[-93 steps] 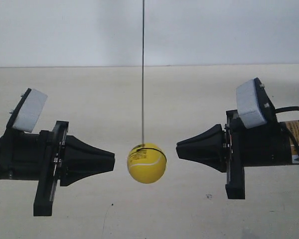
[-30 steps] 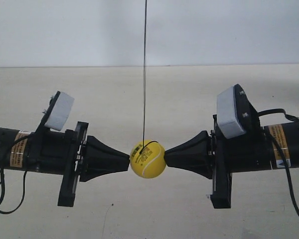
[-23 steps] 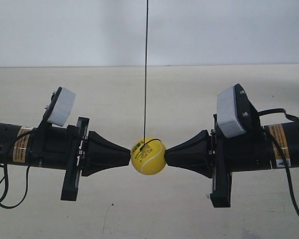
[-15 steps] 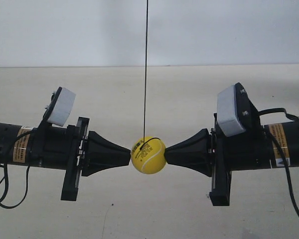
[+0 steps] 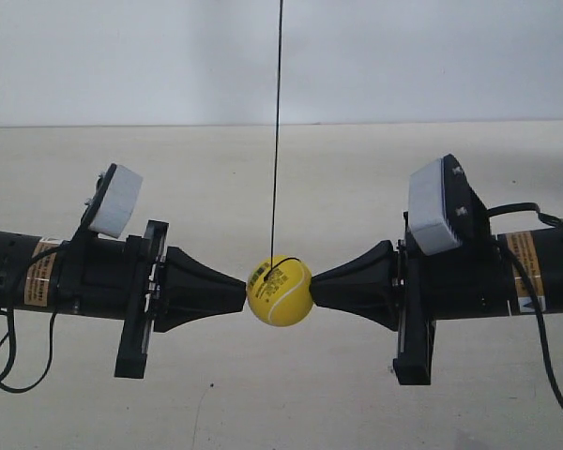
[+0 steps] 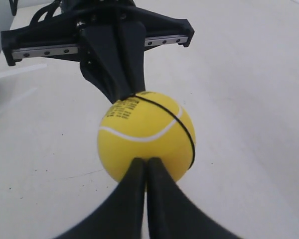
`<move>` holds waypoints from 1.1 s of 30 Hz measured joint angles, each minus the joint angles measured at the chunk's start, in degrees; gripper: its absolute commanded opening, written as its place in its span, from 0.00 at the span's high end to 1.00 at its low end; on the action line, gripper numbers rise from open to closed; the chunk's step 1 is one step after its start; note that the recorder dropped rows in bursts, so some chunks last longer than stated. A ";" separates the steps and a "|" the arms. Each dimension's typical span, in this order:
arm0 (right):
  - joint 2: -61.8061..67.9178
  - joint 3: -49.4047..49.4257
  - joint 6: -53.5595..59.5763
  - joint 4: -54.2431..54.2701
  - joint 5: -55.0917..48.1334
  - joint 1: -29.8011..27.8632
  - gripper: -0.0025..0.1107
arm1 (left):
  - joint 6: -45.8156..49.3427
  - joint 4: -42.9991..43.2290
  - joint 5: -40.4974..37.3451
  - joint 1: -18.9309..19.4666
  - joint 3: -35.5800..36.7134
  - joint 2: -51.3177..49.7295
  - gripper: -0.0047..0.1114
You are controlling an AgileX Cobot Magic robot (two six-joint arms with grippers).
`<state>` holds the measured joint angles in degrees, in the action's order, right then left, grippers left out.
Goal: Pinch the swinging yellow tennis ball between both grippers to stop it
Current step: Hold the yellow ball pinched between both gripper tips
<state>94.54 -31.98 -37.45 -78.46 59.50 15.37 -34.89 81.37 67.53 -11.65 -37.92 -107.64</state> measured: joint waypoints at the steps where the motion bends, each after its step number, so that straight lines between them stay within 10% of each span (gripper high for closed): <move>1: 0.00 0.00 0.00 0.00 0.00 0.00 0.98 | 0.00 0.00 0.00 0.00 0.00 0.00 0.92; 33: -1.41 0.00 1.04 -1.14 -1.70 0.00 0.98 | -0.90 2.30 1.62 1.23 -0.23 0.60 0.92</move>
<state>93.13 -31.98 -36.41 -79.60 57.80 15.37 -35.79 83.67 69.15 -10.43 -38.16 -107.04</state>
